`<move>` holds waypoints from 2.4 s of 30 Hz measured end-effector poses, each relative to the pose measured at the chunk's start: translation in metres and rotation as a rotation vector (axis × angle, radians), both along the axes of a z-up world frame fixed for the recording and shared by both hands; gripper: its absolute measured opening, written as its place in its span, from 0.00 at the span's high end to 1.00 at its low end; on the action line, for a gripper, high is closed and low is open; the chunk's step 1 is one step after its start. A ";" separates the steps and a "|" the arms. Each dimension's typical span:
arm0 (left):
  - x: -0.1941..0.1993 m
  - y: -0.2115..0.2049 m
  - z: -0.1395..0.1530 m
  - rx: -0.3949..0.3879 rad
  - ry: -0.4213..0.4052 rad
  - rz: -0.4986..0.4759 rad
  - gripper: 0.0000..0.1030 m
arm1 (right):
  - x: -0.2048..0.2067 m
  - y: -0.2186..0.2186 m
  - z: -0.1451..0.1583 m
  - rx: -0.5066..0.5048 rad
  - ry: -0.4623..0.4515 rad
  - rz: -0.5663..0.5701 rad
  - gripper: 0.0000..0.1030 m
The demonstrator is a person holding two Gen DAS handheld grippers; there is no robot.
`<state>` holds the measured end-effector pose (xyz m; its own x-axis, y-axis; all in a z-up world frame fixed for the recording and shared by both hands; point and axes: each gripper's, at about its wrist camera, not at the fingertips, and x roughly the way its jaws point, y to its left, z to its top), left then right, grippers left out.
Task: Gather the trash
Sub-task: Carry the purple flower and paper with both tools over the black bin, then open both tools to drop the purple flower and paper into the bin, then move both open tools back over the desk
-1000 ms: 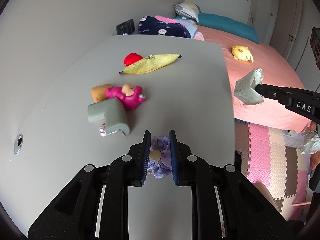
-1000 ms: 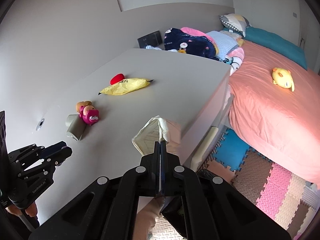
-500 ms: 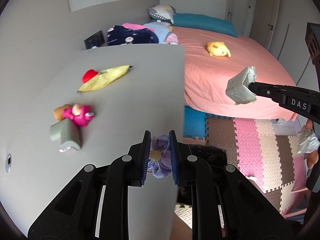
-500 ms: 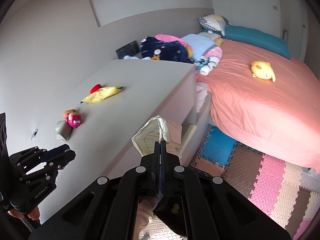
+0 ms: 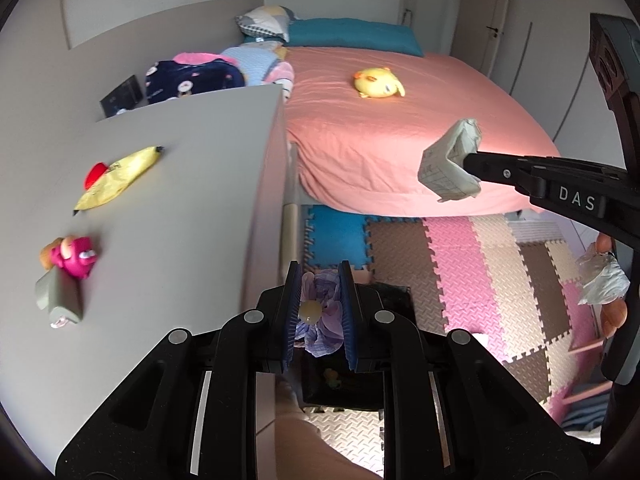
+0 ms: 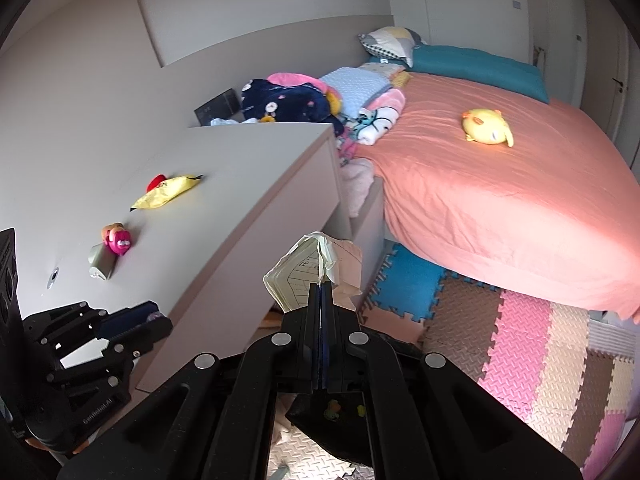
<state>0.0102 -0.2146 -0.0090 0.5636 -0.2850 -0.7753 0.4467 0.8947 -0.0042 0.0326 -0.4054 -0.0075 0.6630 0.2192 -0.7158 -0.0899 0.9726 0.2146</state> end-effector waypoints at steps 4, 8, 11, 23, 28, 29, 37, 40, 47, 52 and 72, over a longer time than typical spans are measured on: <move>-0.001 -0.016 -0.004 0.001 0.008 -0.043 0.82 | -0.004 -0.010 -0.002 -0.005 0.004 -0.025 0.99; 0.000 -0.030 -0.008 0.001 0.019 -0.081 0.82 | -0.008 -0.022 -0.005 -0.009 0.012 -0.052 0.99; 0.000 -0.039 -0.011 0.002 0.028 -0.107 0.82 | -0.010 -0.029 -0.008 -0.010 0.019 -0.070 0.99; 0.012 -0.060 -0.038 0.030 0.160 -0.183 0.57 | 0.006 -0.041 -0.032 0.020 0.127 -0.071 0.84; 0.009 -0.051 -0.036 0.042 0.112 -0.152 0.06 | 0.012 -0.037 -0.041 -0.018 0.151 -0.111 0.29; 0.010 -0.048 -0.035 0.044 0.111 -0.142 0.06 | 0.013 -0.036 -0.043 -0.011 0.158 -0.110 0.29; 0.016 -0.035 -0.039 0.041 0.127 -0.094 0.06 | 0.016 -0.034 -0.045 -0.009 0.161 -0.113 0.29; 0.017 -0.032 -0.039 0.039 0.128 -0.089 0.06 | 0.016 -0.033 -0.044 -0.008 0.160 -0.109 0.29; 0.012 -0.022 -0.034 0.036 0.106 -0.071 0.06 | 0.016 -0.025 -0.041 -0.004 0.152 -0.092 0.29; 0.009 -0.009 -0.028 0.020 0.089 -0.040 0.06 | 0.018 -0.013 -0.035 -0.007 0.135 -0.065 0.29; 0.016 0.084 -0.015 0.018 0.067 0.163 0.06 | 0.047 0.079 -0.019 -0.004 0.091 0.124 0.29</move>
<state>0.0263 -0.1304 -0.0243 0.5485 -0.1798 -0.8166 0.2948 0.9555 -0.0124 0.0798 -0.3265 -0.0270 0.5634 0.2926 -0.7726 -0.1900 0.9560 0.2235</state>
